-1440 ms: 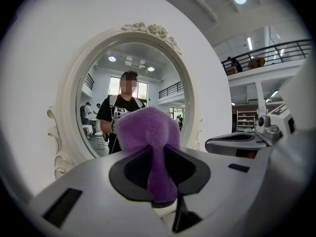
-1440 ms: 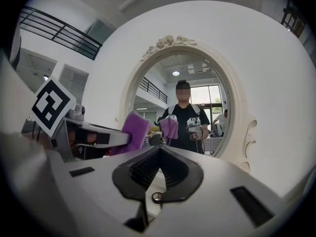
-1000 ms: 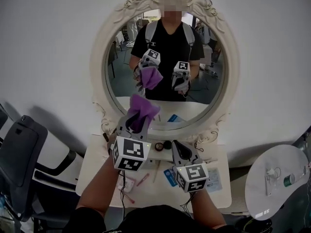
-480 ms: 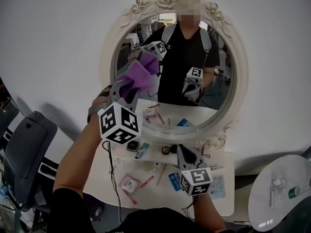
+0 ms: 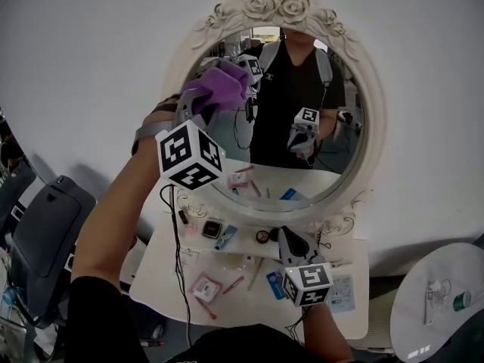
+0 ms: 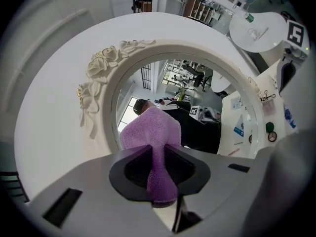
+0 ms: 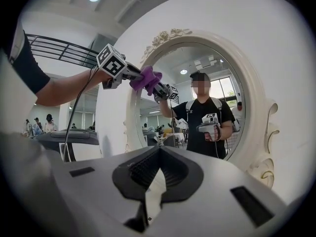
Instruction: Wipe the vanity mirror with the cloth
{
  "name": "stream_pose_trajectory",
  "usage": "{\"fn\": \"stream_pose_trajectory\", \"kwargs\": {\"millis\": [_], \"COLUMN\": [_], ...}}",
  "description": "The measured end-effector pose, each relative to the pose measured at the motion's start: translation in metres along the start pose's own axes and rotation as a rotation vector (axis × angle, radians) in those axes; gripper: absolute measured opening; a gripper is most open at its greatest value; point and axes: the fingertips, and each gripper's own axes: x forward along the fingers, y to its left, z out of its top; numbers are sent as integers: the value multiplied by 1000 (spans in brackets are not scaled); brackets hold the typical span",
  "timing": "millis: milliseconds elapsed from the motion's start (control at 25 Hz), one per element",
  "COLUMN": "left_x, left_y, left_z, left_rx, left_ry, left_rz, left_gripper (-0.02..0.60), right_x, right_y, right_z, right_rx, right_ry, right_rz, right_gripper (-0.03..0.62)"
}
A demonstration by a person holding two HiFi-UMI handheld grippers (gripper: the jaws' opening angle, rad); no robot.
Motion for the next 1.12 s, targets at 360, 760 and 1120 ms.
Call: {"fn": "stream_pose_trajectory", "kwargs": {"millis": [360, 760, 1120], "left_x": [16, 22, 24], "left_y": [21, 13, -5], "left_z": [-2, -7, -18], "left_rx": [16, 12, 19], "left_ry": [29, 19, 34], "left_rz": [-35, -50, -56], "left_gripper": [75, 75, 75], "right_x": [-7, -3, 3], "right_y": [-12, -15, -9], "right_z": [-5, -19, -21], "right_rx": [9, 32, 26], "right_ry": [-1, 27, 38], "right_rz": [-29, -28, -15], "right_gripper": [11, 11, 11]}}
